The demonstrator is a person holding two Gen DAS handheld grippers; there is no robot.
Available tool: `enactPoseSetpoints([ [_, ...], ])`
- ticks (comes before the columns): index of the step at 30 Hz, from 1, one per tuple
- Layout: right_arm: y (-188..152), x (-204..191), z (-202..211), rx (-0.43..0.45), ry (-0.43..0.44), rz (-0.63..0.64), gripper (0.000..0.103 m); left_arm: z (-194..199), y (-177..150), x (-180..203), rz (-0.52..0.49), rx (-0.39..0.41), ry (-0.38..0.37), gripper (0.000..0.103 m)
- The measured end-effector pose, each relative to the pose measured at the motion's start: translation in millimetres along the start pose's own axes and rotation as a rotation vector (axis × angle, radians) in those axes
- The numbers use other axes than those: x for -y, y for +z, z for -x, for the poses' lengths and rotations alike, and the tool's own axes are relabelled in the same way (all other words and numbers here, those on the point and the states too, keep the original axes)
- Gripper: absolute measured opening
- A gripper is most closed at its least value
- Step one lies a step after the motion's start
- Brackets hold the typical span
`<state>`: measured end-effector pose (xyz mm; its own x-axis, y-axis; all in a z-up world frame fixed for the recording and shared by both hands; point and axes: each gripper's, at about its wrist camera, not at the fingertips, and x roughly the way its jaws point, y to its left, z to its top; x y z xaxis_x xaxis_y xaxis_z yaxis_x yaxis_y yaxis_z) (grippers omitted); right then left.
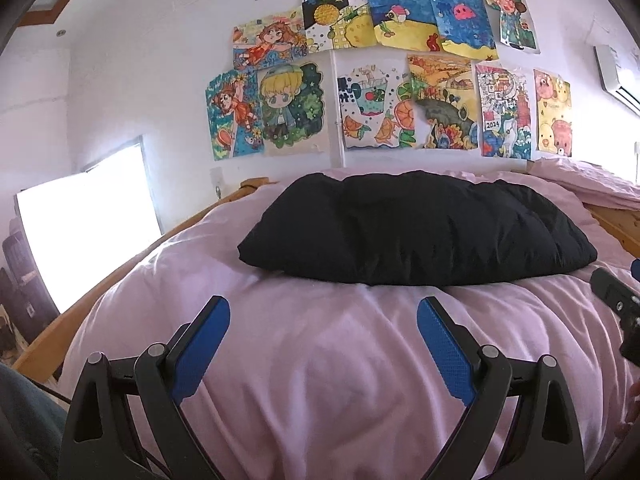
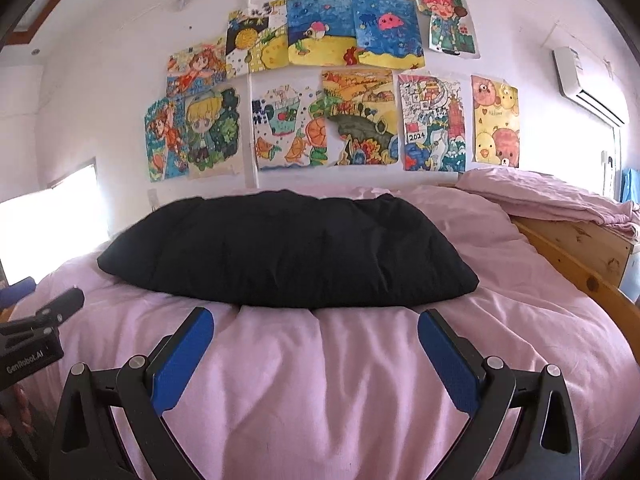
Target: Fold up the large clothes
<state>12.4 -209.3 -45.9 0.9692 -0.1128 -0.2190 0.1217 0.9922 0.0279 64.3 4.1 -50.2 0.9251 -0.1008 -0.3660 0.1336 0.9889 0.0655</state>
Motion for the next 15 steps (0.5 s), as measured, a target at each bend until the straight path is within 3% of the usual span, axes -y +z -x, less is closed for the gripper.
enactPoseSetpoints([
  [5, -1.5, 4.1, 4.3, 0.031, -0.021, -0.017, 0.103, 4.2, 2.2, 0.1, 0.02, 0.013, -0.007, 0.092],
  [15, -2.5, -5.8, 1.7, 0.012, 0.027, 0.035, 0.103, 9.4, 4.1, 0.5, 0.012, 0.04, -0.006, 0.092],
])
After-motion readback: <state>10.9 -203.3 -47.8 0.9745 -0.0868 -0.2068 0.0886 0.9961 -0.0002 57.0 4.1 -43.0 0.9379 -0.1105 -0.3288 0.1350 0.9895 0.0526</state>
